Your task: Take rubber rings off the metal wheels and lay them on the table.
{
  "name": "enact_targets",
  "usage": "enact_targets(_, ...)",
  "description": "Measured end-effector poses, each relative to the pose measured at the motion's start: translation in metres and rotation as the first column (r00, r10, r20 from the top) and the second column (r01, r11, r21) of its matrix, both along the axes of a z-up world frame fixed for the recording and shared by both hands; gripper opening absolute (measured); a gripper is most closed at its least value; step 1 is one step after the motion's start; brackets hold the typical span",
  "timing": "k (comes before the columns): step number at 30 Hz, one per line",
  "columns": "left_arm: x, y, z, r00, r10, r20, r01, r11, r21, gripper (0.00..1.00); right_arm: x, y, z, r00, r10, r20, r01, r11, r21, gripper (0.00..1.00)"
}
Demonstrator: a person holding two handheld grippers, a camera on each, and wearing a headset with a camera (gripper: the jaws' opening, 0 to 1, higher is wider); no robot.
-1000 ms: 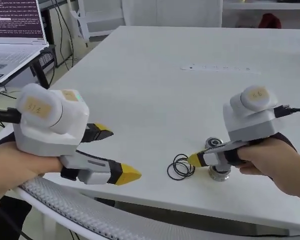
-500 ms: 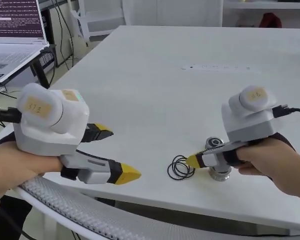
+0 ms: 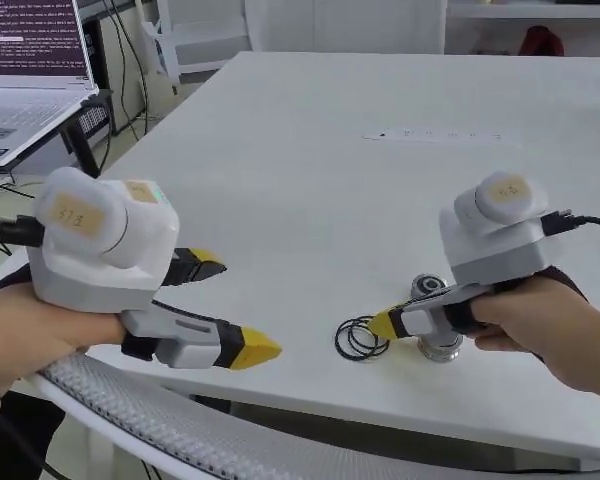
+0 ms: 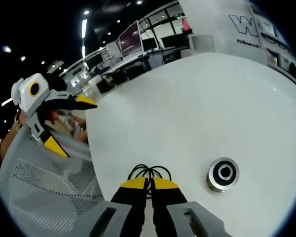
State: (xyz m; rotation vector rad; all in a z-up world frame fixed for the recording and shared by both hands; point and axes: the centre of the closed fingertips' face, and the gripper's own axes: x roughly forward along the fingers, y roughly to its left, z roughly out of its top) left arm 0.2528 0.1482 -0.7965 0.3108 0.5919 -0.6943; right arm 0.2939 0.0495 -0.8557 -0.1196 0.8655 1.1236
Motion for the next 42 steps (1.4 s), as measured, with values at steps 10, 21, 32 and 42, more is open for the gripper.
enact_targets(10,0.0,0.0,-0.001,1.0,0.001,-0.004,-0.001,1.0,0.001,0.69,0.002,-0.002,-0.003,1.0,0.003,0.008,-0.003,1.0,-0.019,0.01)
enact_targets(21,-0.001,0.0,-0.001,1.0,-0.004,-0.008,0.004,1.0,0.004,0.69,0.01,-0.005,0.006,0.999,-0.04,0.011,0.039,0.999,0.01,0.01)
enact_targets(32,-0.001,-0.001,-0.001,1.0,-0.008,-0.009,0.008,1.0,-0.003,0.7,0.022,-0.008,0.031,0.995,-0.083,0.062,0.079,0.995,0.069,0.05)
enact_targets(42,0.0,-0.004,0.002,1.0,0.002,-0.01,-0.002,0.999,-0.038,0.73,0.029,-0.01,0.058,0.985,-0.09,0.147,0.075,0.992,0.105,0.15)
